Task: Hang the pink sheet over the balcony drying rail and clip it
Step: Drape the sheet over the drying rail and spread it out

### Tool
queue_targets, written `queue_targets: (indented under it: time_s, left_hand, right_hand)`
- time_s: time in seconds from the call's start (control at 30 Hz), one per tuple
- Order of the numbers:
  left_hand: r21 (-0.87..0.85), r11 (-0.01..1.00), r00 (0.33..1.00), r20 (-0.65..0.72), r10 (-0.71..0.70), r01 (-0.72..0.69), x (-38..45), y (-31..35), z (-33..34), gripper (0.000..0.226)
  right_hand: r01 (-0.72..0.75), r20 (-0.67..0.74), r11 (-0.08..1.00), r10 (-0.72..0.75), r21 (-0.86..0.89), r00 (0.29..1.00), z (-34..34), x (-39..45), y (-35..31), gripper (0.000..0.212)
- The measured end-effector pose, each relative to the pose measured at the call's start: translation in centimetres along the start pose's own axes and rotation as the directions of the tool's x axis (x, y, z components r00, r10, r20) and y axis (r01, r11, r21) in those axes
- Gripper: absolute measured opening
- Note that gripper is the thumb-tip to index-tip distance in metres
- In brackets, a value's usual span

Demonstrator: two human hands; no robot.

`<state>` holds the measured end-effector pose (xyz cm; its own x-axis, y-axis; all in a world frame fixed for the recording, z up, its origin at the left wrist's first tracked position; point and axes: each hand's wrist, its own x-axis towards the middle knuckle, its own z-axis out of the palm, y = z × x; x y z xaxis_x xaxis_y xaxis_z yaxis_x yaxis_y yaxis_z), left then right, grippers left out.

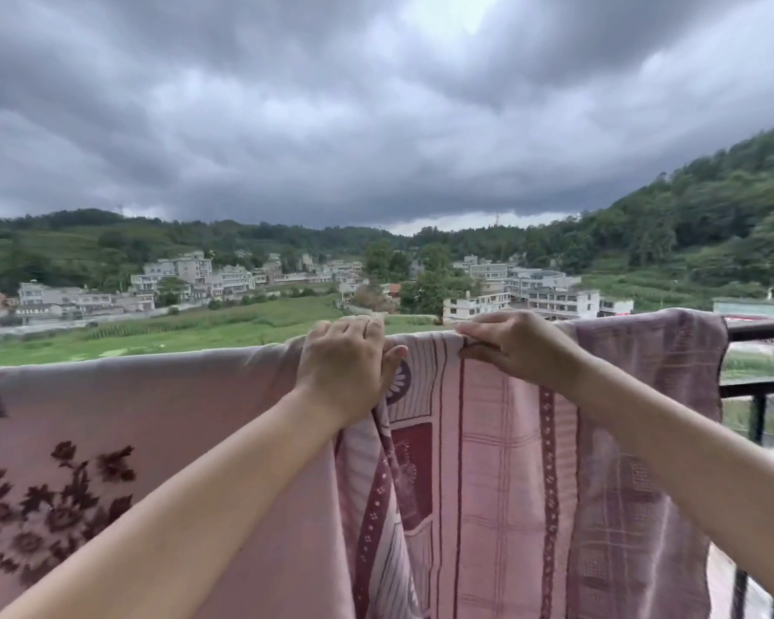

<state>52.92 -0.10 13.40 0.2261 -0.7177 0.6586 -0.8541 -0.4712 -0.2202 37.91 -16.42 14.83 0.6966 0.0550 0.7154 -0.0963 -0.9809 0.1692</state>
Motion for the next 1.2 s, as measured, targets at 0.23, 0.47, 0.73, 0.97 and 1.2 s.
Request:
queue_targets:
  time_s: [0.23, 0.47, 0.73, 0.97, 1.2]
  left_hand:
    - [0.085, 0.985, 0.988, -0.041, -0.147, 0.150, 1.7, 2.7, 0.5, 0.112]
    - [-0.024, 0.989, 0.985, -0.091, -0.149, 0.147, 6.6, 14.0, 0.8, 0.051]
    - [0.034, 0.973, 0.967, -0.120, -0.224, 0.229, 6.8, 18.2, 2.1, 0.068]
    - [0.020, 0.975, 0.970, -0.114, -0.216, 0.220, 7.1, 21.9, 2.8, 0.076]
    - [0.127, 0.971, 0.980, -0.023, -0.200, 0.201, 6.6, 21.2, 2.9, 0.072]
  right_hand:
    - [0.012, -0.032, 0.958, -0.022, -0.288, 0.999, -1.6, 2.2, 7.4, 0.027]
    - [-0.216, 0.266, 0.931, 0.297, -0.295, 0.917, -3.4, 2.7, 17.3, 0.037]
    - [-0.158, 0.078, 0.984, 0.152, 0.078, 0.985, -7.5, -8.1, 18.0, 0.051]
    - [-0.221, 0.068, 0.975, 0.219, 0.027, 0.973, -7.5, -13.8, 20.9, 0.040]
    - [-0.130, 0.117, 0.989, 0.137, -0.062, 0.984, -9.2, -14.0, 25.0, 0.052]
